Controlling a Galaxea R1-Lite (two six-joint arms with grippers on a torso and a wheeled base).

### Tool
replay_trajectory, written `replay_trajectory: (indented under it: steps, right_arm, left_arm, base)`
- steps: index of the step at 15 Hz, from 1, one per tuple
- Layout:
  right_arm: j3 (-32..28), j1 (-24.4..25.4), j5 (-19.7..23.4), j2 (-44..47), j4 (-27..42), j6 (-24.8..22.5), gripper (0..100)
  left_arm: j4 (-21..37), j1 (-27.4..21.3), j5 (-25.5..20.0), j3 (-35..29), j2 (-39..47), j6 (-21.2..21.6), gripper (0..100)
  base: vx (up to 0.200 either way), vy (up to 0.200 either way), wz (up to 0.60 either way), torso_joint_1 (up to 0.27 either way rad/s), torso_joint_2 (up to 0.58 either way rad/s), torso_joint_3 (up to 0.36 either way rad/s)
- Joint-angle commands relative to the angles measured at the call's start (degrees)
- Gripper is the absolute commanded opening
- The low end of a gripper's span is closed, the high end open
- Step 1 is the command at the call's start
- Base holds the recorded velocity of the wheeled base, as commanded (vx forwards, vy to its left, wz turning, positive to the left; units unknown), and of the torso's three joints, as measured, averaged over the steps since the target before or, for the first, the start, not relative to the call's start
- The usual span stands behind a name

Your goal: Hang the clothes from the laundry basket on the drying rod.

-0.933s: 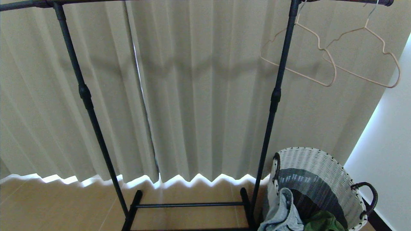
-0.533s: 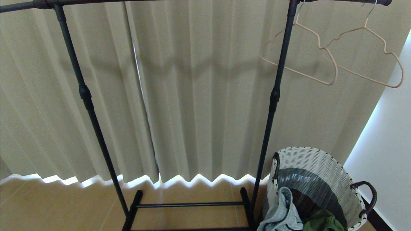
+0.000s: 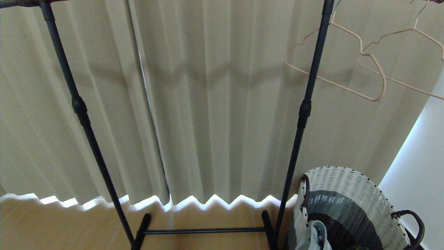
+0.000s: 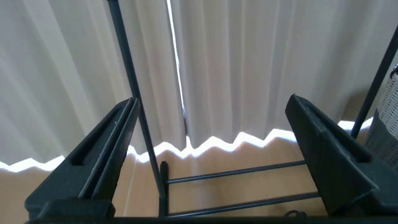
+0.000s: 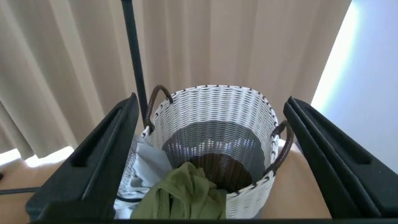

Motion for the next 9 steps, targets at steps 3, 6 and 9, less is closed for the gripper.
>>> replay_trajectory:
  steps: [3, 6, 9]
  right_arm:
    - [0.00, 0.02, 0.45, -0.02, 0.31, -2.64, 100]
    - [-1.58, 0.02, 0.98, 0.15, 3.30, -6.51, 100]
    - [-8.17, 3.27, 0.98, 6.13, 11.91, -8.79, 100]
  left_arm:
    - [-0.01, 0.05, 0.01, 0.00, 0.07, 0.00, 100]
    - [-0.01, 0.05, 0.18, 0.00, 0.07, -0.18, 100]
    - [-0.01, 0.05, 0.27, 0.00, 0.07, -0.26, 100]
  base:
    - [0.000, 0.000, 0.00, 0.000, 0.00, 0.000]
    - [0.000, 0.000, 0.00, 0.000, 0.00, 0.000]
    - [0.000, 0.000, 0.00, 0.000, 0.00, 0.000]
